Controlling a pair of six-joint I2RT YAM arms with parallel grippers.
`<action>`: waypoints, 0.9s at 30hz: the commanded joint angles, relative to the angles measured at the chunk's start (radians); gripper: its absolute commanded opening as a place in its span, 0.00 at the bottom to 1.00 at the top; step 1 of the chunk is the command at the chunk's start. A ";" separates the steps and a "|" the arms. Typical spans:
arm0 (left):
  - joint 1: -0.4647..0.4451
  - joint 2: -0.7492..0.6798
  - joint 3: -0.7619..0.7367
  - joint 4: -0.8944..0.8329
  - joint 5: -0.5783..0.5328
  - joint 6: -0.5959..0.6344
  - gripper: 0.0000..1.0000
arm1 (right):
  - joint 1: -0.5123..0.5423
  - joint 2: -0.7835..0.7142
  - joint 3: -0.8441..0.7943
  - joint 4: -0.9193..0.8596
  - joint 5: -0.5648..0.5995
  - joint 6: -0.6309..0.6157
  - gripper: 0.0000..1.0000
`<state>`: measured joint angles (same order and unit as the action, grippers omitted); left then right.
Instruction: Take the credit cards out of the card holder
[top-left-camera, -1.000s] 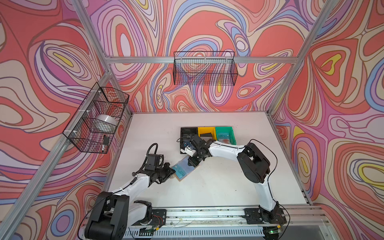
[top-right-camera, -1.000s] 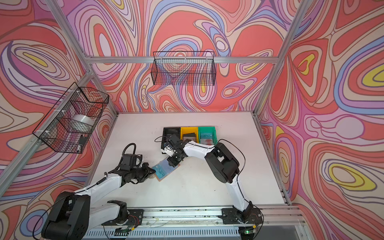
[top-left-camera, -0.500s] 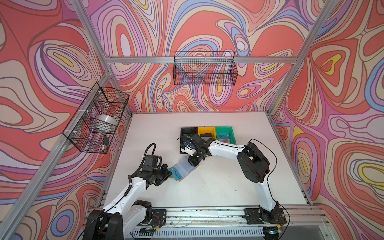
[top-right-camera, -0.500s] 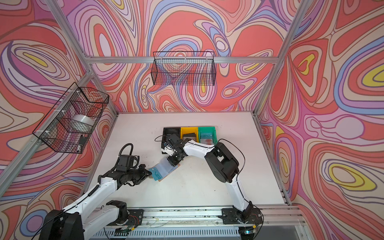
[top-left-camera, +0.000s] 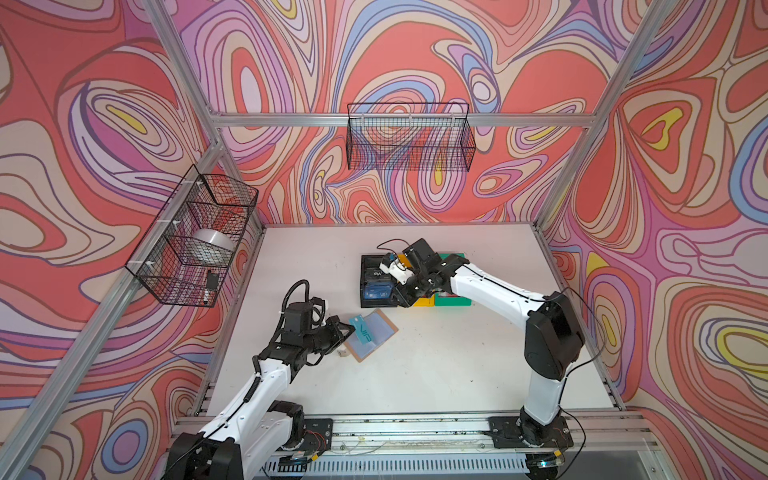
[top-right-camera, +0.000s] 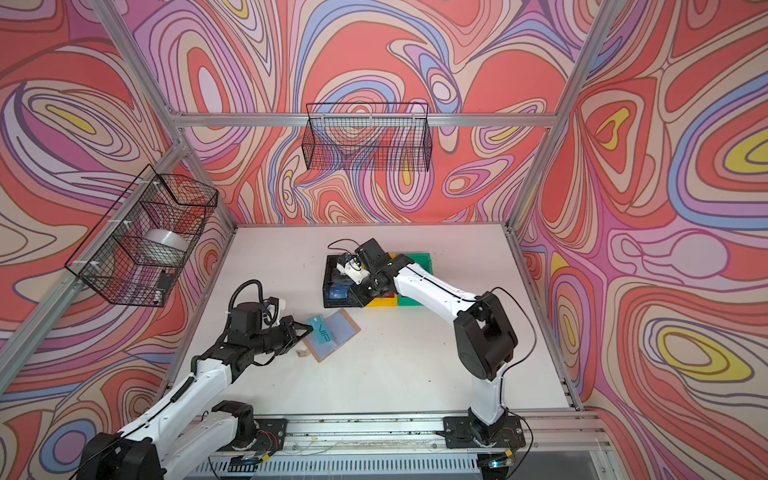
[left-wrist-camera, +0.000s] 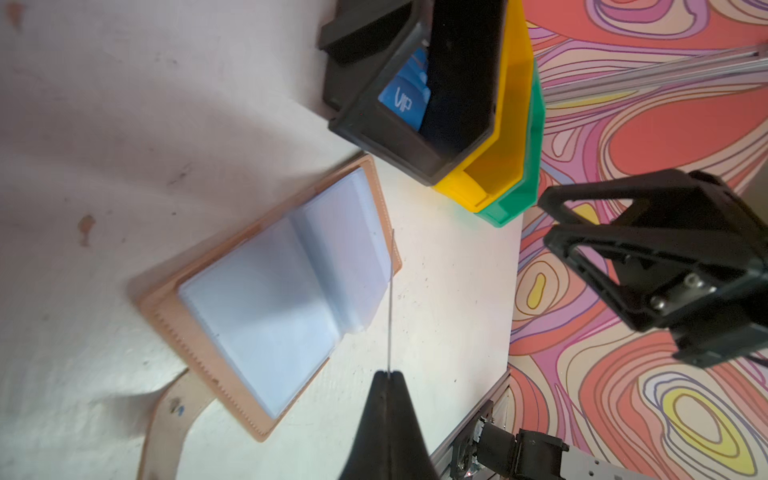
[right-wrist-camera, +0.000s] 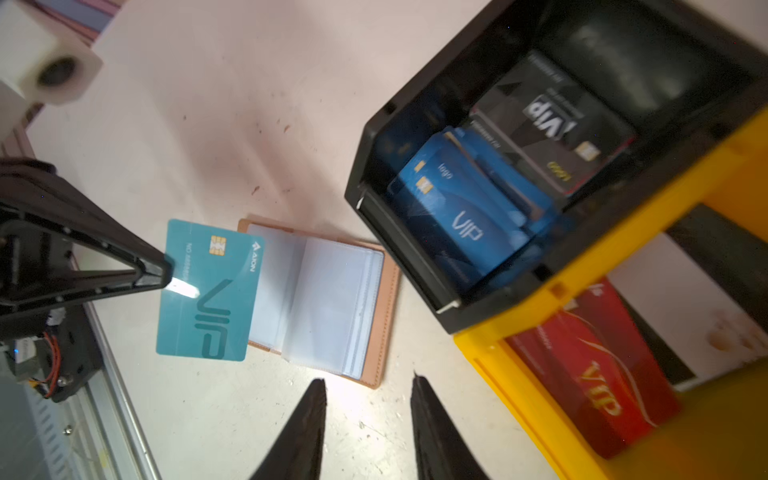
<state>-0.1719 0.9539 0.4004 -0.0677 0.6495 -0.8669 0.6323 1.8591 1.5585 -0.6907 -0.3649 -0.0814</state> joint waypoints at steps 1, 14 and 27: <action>-0.044 0.046 -0.013 0.318 0.102 -0.054 0.00 | -0.144 0.037 0.028 -0.104 -0.356 0.013 0.41; -0.096 0.265 -0.032 0.817 0.197 -0.167 0.00 | -0.187 0.111 0.007 -0.104 -0.680 -0.020 0.44; -0.122 0.415 -0.025 1.031 0.199 -0.243 0.00 | -0.171 0.104 -0.066 0.012 -0.738 0.049 0.43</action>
<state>-0.2855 1.3521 0.3557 0.8566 0.8345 -1.0813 0.4503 1.9804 1.5028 -0.7242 -1.0676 -0.0521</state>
